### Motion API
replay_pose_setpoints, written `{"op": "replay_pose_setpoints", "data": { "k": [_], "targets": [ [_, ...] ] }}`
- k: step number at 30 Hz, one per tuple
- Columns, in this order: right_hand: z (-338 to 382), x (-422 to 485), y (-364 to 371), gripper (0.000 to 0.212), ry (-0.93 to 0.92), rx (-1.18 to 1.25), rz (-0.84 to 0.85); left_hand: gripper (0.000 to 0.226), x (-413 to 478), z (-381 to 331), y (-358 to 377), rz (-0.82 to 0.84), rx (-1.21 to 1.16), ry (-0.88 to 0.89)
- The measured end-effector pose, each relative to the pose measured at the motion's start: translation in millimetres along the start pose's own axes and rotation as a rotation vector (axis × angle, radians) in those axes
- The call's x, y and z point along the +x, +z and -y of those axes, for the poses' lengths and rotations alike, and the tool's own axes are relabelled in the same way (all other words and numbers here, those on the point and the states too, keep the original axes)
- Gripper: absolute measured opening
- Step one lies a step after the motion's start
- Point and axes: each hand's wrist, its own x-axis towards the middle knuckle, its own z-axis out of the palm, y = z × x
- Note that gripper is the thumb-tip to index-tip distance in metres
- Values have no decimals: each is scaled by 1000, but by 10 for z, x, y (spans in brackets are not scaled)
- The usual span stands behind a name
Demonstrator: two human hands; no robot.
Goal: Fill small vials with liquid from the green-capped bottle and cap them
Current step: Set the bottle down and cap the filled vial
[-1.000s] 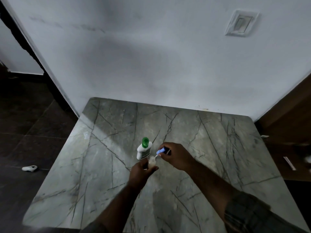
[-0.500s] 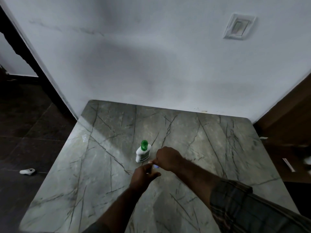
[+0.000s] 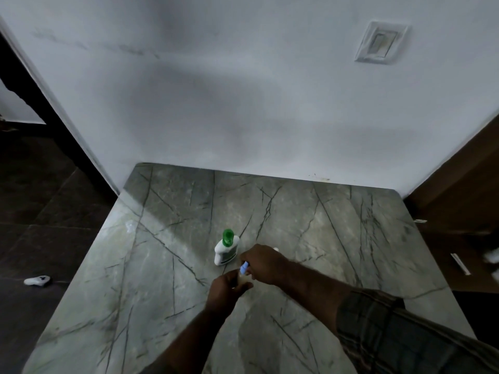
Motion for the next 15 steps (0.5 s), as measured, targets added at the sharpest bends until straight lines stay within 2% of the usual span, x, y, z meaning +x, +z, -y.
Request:
{"op": "replay_pose_setpoints", "data": {
  "k": [6, 10, 15],
  "targets": [
    [-109, -32, -59, 26, -92, 94, 123, 16, 5, 81, 6, 78, 33, 29],
    [-113, -46, -47, 18, -60, 100, 83, 24, 34, 79, 23, 80, 41, 30],
    [-28, 9, 190, 30, 100, -134, 91, 32, 32, 82, 114, 27, 52, 62]
  ]
}}
